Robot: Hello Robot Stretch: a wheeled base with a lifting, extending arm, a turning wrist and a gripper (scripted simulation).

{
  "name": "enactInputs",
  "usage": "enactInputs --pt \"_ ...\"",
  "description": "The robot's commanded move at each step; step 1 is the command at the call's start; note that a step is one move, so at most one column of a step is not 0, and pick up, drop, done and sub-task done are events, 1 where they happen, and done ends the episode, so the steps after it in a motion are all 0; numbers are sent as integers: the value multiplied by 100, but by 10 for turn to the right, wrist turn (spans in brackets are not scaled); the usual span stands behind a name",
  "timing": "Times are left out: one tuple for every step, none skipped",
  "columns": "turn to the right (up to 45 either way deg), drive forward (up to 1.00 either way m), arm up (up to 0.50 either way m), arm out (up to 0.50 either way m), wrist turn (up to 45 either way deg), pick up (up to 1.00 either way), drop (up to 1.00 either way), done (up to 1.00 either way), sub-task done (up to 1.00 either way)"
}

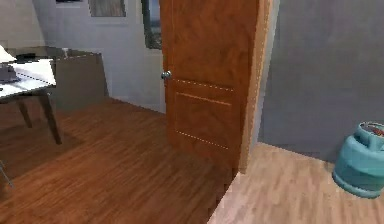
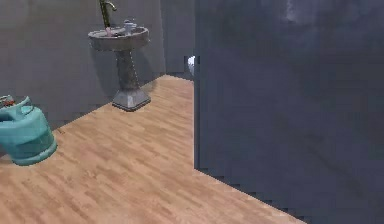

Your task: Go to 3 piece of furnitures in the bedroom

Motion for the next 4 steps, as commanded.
enactInputs --pt "0 40 0 0 0 0 0 0 0" --pt "-450 0 0 0 0 0 0 0 0" --pt "-30 0 0 0 0 0 0 0 0" --pt "0 100 0 0 0 0 0 0 0"
